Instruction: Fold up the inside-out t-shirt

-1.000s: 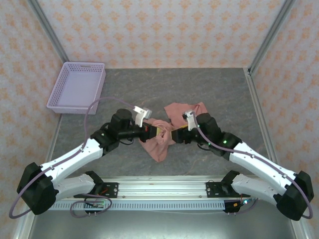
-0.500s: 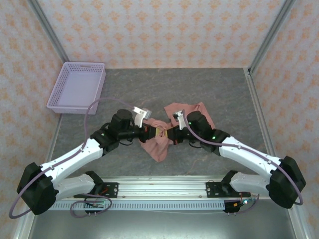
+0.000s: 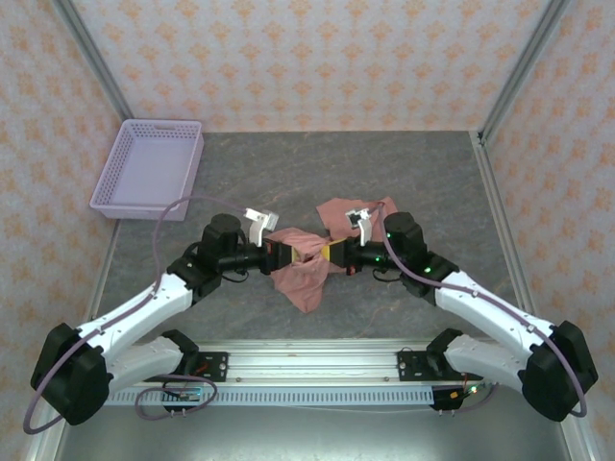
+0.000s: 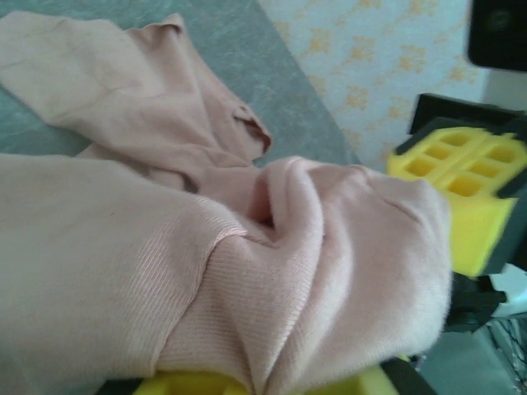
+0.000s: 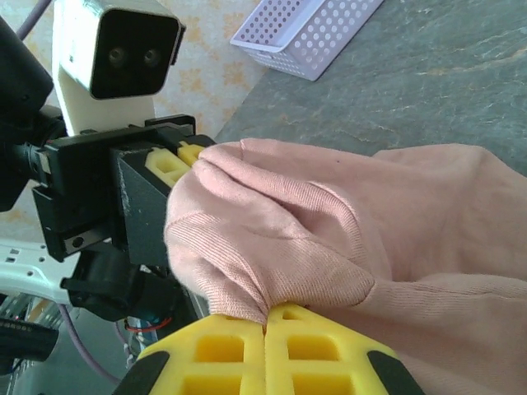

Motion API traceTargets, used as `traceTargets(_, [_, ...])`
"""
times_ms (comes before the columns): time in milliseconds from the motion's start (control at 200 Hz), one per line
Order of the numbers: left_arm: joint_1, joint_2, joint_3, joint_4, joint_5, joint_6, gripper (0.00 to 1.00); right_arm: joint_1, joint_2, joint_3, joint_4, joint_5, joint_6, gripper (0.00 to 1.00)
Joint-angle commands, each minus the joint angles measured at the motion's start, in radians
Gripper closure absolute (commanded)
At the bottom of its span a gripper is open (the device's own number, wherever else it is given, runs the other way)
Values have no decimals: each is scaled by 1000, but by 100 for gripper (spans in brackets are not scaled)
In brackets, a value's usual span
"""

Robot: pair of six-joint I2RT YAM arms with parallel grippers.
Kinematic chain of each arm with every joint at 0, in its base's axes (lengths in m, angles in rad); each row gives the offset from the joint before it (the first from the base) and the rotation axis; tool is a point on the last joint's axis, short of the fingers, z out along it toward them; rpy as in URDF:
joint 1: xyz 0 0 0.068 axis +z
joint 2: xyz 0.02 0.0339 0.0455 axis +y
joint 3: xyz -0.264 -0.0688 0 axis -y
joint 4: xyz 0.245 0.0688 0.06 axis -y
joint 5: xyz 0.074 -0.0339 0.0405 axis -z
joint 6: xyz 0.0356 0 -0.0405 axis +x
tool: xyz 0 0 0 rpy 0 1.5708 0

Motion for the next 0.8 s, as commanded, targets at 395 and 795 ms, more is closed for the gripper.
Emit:
traceTargets(395, [-1, -127, -8, 195, 144, -94, 100, 19, 33, 140, -311, 195, -232, 66])
traceTargets(795, [-1, -79, 37, 79, 92, -40, 100, 91, -73, 133, -265, 143, -248, 66])
